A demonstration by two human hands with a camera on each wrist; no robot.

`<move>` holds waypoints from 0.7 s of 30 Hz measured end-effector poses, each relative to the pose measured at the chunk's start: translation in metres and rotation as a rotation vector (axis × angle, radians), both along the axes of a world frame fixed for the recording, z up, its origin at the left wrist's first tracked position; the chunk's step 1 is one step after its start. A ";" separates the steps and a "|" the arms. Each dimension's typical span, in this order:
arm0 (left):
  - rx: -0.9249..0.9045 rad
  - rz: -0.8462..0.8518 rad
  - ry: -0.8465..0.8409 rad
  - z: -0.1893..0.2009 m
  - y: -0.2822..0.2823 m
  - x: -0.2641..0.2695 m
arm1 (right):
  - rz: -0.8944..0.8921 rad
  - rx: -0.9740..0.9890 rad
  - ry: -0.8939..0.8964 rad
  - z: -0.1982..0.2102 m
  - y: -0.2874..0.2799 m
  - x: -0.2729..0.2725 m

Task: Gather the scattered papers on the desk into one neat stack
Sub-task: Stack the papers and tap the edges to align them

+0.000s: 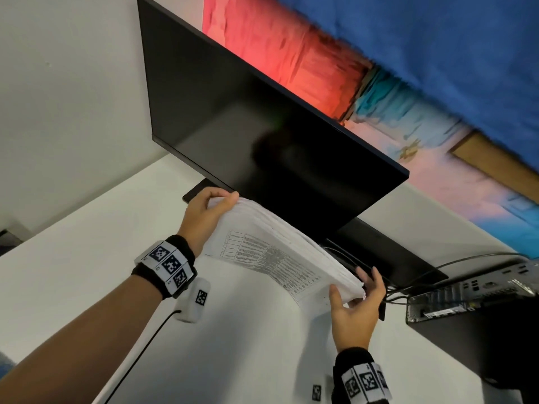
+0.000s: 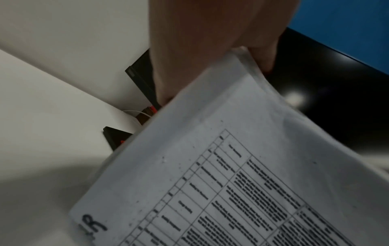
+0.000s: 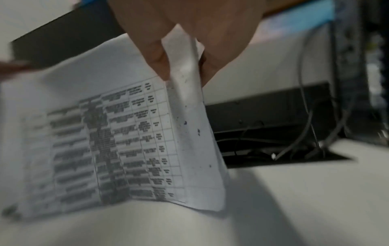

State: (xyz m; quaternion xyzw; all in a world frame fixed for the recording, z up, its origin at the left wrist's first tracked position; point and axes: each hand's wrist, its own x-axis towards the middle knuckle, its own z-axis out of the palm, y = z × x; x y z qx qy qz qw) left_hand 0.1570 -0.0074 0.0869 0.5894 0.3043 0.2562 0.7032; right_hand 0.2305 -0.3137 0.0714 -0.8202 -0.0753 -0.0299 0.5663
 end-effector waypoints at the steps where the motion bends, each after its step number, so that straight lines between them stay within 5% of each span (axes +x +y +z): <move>1: 0.017 -0.040 -0.014 0.001 -0.001 -0.002 | 0.000 0.092 0.114 -0.001 -0.001 0.005; 4: 0.001 -0.120 0.012 -0.007 -0.001 -0.004 | 0.036 0.175 0.425 -0.006 0.003 0.013; 7: -0.008 -0.192 0.071 -0.015 -0.003 -0.004 | 0.023 0.187 0.514 -0.014 0.012 0.017; 21: 0.037 0.105 0.055 0.003 -0.003 0.006 | -0.032 0.345 0.286 -0.002 0.022 0.012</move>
